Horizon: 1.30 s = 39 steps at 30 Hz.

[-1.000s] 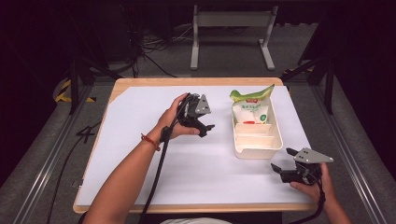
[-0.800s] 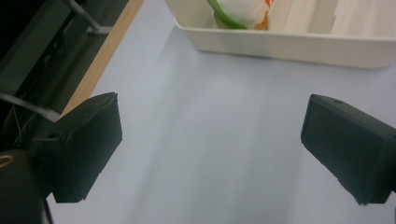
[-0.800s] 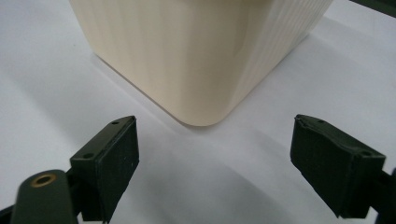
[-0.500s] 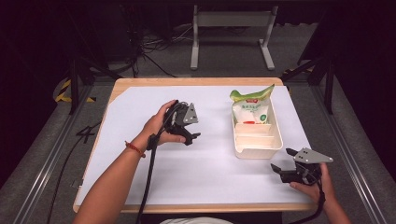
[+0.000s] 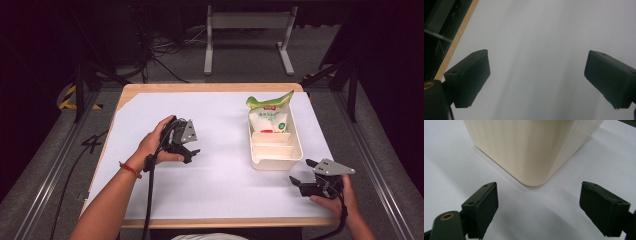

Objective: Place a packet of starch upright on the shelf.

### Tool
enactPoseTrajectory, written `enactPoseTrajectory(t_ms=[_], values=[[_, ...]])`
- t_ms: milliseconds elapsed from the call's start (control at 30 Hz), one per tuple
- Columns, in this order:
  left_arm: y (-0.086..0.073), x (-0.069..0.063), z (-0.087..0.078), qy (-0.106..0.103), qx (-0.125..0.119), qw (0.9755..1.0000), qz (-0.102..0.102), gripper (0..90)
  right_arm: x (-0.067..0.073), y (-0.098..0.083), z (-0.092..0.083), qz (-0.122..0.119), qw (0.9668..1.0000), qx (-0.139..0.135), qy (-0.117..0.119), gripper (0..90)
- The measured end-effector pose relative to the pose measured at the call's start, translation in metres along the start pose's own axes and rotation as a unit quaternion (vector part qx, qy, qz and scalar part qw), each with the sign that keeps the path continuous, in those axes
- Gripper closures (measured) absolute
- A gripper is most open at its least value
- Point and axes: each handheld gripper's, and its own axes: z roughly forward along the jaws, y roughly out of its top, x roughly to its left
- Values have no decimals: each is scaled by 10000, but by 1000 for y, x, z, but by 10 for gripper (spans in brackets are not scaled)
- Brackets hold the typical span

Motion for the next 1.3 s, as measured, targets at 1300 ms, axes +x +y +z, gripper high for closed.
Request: enactPoseTrajectory(t_ms=[1300], values=[[-146,-53,-57,311,-256,9865,-1588,75,4,3,0,-88,9999,96,-83,154]])
